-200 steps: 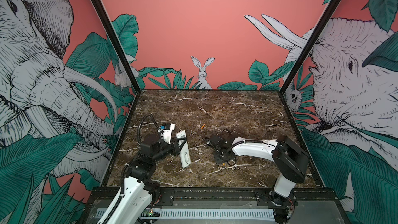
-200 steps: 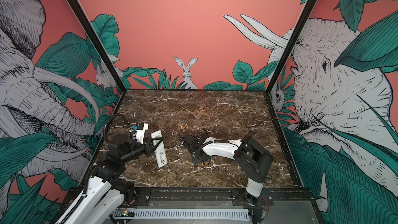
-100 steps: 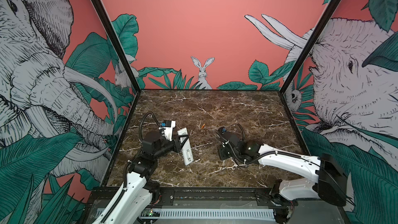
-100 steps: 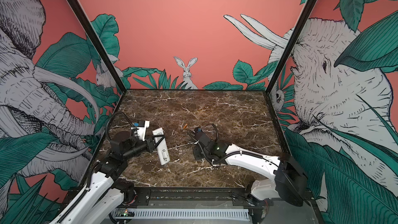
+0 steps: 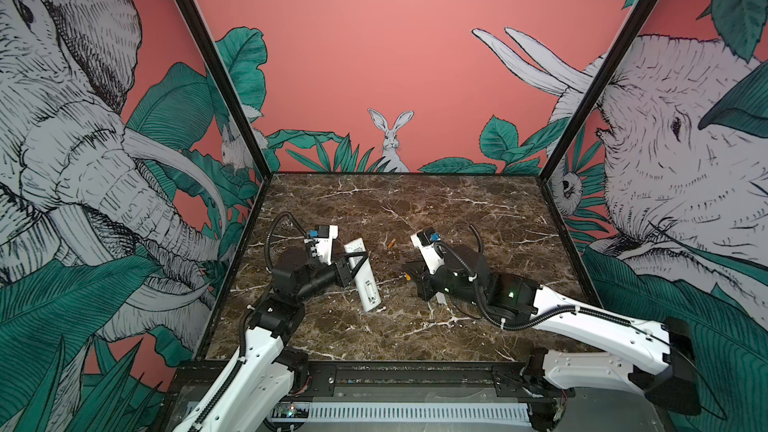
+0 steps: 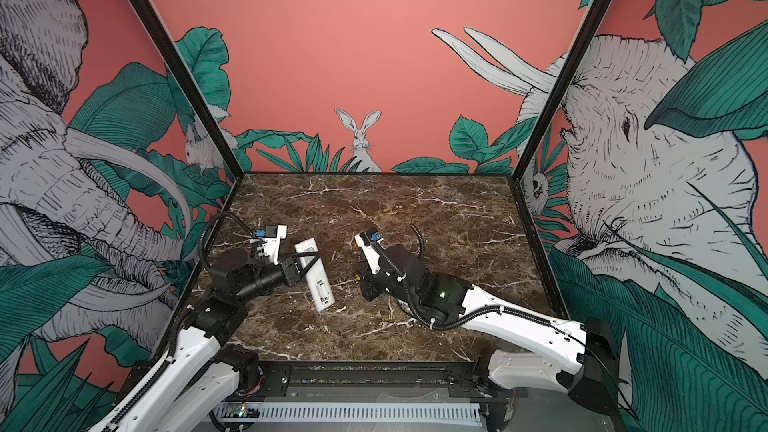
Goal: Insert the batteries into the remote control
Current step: 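Carry the battery with the right gripper to the remote in the left gripper, then lower the battery into the remote's open compartment with the right gripper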
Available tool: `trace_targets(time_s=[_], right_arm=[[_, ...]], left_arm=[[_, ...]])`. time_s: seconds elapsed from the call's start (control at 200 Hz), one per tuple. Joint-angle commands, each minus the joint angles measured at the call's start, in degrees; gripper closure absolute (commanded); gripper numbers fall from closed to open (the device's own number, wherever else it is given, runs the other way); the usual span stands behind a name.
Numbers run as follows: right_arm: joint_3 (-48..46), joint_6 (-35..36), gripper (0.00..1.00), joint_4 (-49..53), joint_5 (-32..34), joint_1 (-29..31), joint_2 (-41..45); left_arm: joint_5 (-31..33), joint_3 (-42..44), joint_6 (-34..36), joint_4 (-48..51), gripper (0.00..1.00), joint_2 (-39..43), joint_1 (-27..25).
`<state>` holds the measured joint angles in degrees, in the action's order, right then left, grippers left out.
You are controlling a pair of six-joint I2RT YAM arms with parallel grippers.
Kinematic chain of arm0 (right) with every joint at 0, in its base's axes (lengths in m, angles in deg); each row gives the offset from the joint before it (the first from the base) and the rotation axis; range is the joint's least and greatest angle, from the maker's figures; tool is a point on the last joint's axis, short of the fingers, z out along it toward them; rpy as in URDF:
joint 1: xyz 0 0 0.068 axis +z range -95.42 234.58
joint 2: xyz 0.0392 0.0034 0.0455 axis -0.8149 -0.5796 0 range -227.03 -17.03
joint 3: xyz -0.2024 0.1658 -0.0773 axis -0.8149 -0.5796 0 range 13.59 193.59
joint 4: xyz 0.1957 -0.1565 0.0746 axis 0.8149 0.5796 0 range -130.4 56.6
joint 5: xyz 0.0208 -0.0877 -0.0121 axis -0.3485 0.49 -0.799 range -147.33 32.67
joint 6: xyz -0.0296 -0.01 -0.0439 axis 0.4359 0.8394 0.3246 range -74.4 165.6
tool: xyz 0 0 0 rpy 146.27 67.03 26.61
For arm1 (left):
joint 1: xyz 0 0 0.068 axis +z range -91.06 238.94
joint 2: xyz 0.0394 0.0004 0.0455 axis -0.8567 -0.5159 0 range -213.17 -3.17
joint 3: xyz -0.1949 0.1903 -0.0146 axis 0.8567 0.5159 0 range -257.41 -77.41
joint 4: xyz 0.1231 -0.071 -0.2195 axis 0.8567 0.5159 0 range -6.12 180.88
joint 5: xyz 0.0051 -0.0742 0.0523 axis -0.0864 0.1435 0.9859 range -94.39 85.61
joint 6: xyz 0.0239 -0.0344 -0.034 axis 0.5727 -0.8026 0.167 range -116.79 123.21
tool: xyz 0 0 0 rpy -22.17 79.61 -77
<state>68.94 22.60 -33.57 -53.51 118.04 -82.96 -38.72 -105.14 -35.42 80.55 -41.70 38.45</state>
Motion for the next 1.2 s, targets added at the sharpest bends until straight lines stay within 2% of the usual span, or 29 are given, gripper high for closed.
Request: trace_targets(time_s=[0.0,0.295,0.41,1.195], right_arm=[[2.0,4.2,1.00,-7.0,-1.9,1.2,-0.6],[2.0,6.5,1.00,-13.0,-5.0,1.7,-1.4],[2.1,7.6,1.00,-13.1,-7.1,1.8,-1.5],[1.2,10.7,1.00,-17.5,-6.9,3.5,-4.4]], left_arm=[[-3.0,-2.1,-3.8,-6.8,1.00,-0.2,-0.2],[-4.7,-3.3,-6.7,-9.7,1.00,-0.5,-0.2],[-4.1,-1.8,-9.8,-13.6,1.00,-0.6,-0.2],[-5.2,-2.8,-14.8,-19.6,1.00,-4.0,-0.2]])
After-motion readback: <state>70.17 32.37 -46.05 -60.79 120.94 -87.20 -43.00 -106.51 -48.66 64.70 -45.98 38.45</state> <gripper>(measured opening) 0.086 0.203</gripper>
